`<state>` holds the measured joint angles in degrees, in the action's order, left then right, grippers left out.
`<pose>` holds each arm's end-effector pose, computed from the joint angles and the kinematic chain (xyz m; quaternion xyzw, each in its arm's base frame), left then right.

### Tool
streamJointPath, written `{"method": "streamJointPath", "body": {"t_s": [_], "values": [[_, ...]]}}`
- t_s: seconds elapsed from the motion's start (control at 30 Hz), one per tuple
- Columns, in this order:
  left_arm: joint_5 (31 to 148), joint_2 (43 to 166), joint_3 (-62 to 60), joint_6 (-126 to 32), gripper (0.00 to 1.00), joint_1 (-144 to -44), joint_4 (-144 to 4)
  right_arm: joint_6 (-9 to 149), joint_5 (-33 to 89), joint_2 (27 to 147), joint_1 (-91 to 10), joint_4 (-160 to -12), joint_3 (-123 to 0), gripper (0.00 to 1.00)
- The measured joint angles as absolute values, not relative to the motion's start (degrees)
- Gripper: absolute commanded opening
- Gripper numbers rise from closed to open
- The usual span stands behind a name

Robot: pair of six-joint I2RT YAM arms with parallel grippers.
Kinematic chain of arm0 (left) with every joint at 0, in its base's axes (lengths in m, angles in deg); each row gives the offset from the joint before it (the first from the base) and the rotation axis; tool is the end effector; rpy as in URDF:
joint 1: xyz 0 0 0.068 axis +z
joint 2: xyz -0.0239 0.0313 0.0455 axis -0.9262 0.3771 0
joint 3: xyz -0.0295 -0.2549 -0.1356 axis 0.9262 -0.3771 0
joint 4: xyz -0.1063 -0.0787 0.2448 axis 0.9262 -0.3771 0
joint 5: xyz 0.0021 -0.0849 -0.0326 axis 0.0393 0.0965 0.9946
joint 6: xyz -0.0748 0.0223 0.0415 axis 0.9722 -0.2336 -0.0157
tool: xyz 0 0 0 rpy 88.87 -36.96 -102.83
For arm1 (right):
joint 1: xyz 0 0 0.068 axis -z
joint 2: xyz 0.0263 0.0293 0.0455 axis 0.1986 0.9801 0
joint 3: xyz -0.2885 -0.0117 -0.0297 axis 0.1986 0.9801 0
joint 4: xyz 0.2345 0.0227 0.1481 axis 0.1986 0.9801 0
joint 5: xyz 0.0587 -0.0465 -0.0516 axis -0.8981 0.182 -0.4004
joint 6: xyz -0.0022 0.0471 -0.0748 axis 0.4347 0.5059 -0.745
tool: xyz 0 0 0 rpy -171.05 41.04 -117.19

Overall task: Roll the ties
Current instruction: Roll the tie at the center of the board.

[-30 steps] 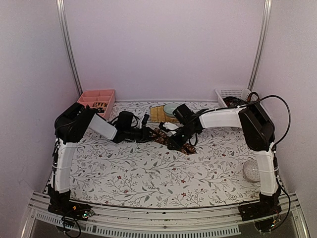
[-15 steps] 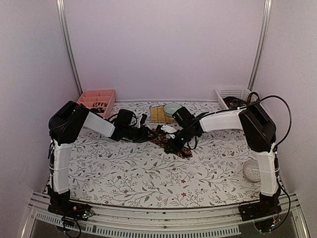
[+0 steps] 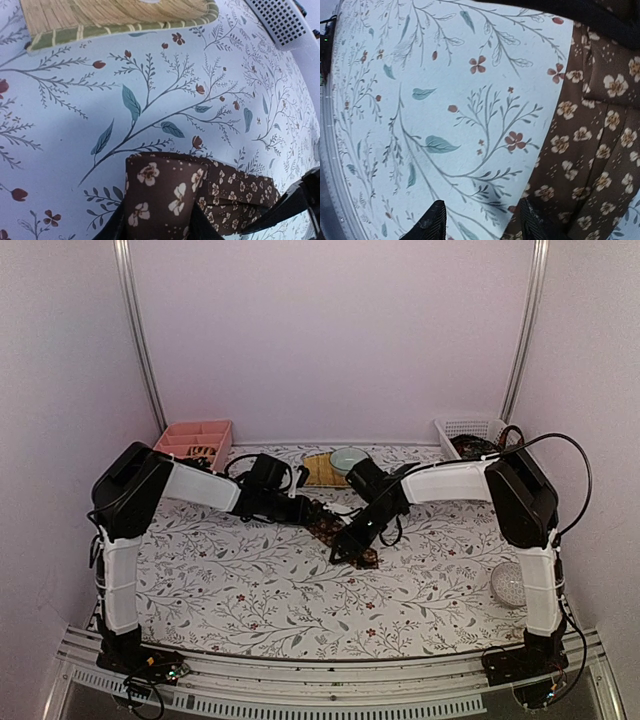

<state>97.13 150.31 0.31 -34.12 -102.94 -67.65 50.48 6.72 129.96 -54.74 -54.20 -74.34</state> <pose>0.3936 -0.3028 0.0950 0.1354 0.9020 -0.3043 0.2747 0.3239 0.3573 0.1129 -0.4888 0.8164 0.2851 0.1153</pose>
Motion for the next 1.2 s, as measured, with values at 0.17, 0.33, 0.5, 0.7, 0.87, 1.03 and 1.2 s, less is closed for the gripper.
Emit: {"method": "streamJointPath", "body": {"t_s": [0.17,0.33,0.5,0.7,0.87,1.03,1.2], "values": [[94.0,148.85,0.31,-38.93,0.32,-103.53,-69.49,52.16,-0.52,128.69,-51.23,-48.78,-75.13,0.57],[93.39,148.65,0.31,-42.69,0.31,-103.57,-70.06,55.86,-4.6,125.96,-47.82,-47.86,-75.22,0.59],[89.3,148.63,1.4,-47.08,0.31,-104.77,-71.8,67.72,-10.64,125.81,-42.83,-51.58,-74.47,0.58],[80.49,148.35,2.64,-52.48,0.31,-108.8,-73.99,80.88,-14.33,125.81,-37.65,-57.96,-73.6,0.6],[72.16,148.35,2.99,-56.7,0.31,-112.8,-74.6,91.24,-16.87,125.9,-38.66,-63.82,-72.83,0.63],[63.79,148.35,3.08,-60.79,0.31,-117.34,-74.62,100.86,-18.79,127.65,-40.78,-70.33,-72.97,0.63],[59.12,148.37,3.08,-63.69,0.31,-119.42,-74.6,107.96,-19.25,131.08,-41.85,-73.09,-72.83,0.63]]}}
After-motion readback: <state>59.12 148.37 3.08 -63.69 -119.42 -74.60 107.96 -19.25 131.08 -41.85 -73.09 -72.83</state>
